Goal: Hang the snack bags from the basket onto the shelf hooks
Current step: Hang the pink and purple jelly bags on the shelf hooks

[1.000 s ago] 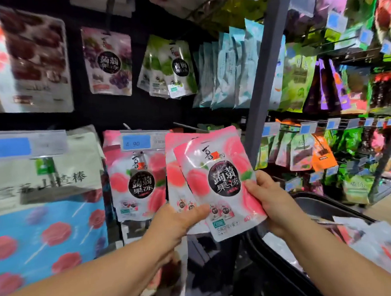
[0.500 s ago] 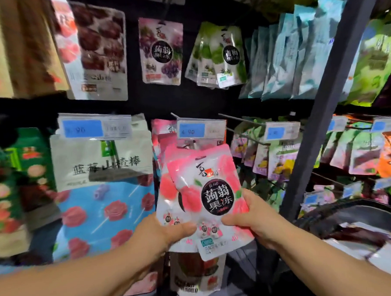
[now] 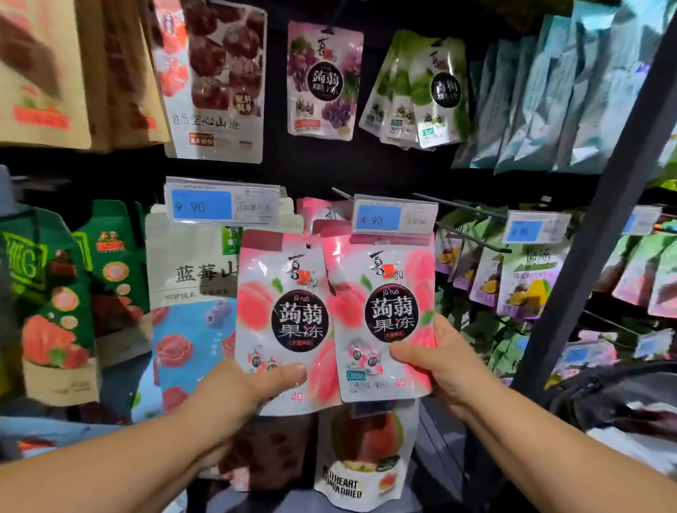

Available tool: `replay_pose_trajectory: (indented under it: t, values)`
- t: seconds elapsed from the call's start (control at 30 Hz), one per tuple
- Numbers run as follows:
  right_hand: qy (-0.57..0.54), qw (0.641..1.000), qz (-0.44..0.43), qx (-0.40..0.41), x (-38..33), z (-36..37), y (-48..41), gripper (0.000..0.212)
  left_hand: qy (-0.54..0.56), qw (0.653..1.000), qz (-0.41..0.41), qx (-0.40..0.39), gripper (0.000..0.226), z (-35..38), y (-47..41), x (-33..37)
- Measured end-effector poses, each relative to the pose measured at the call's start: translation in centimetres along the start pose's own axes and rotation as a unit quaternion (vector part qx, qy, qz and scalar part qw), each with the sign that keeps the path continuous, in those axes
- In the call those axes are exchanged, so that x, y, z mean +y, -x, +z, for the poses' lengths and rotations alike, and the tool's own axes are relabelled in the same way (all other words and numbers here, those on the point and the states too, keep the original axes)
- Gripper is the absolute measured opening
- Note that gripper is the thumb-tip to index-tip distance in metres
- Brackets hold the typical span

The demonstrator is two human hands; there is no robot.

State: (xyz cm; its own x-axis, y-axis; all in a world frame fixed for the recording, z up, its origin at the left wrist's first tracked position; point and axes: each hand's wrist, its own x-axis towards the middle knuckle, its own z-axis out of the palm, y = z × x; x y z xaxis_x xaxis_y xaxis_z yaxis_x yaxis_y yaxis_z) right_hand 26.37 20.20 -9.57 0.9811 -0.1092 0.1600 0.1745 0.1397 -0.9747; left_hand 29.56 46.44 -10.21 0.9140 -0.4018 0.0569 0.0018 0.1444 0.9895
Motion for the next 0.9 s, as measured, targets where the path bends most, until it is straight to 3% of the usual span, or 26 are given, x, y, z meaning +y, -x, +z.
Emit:
replay_pose_trajectory:
  t: [0.2,0.33,0.47,0.6,0.7,0.77,0.83,0.9]
  values:
    - [-0.001,0.999,-0.004,0.037,0.1,0.1,-0.7,0.07,0.01,1.0,-0.004,-0.003,0.054,-1.3,0.4,0.7]
    - [-0.003,0.999,0.001,0.049,0.3,0.1,-1.2,0.06,-0.008,1.0,0.0,0.004,0.089,-2.3,0.6,1.0]
    - [-0.005,0.999,0.001,0.047,0.3,0.3,-1.5,0.055,-0.008,1.0,0.008,-0.008,0.075,-2.8,1.1,1.2]
    - [0.03,0.997,0.008,0.066,1.1,0.1,-2.5,0.051,-0.018,1.0,0.01,-0.019,0.1,-3.1,1.4,1.2]
    - [0.048,0.994,0.019,0.096,1.7,-0.4,-3.3,0.031,-0.021,0.999,0.0,-0.035,0.098,-2.8,1.3,0.8]
    - [0.082,0.989,0.019,0.122,1.7,-0.8,-3.4,0.017,0.004,0.999,-0.01,-0.052,0.085,-2.2,1.0,0.4]
    - [0.146,0.975,0.023,0.168,1.5,-1.2,-3.1,0.017,0.025,0.998,-0.014,-0.062,0.063,-1.3,0.8,0.2]
    - [0.183,0.959,0.015,0.214,1.4,-1.5,-2.4,0.027,0.029,0.997,-0.009,-0.07,0.056,-0.3,0.5,-0.3]
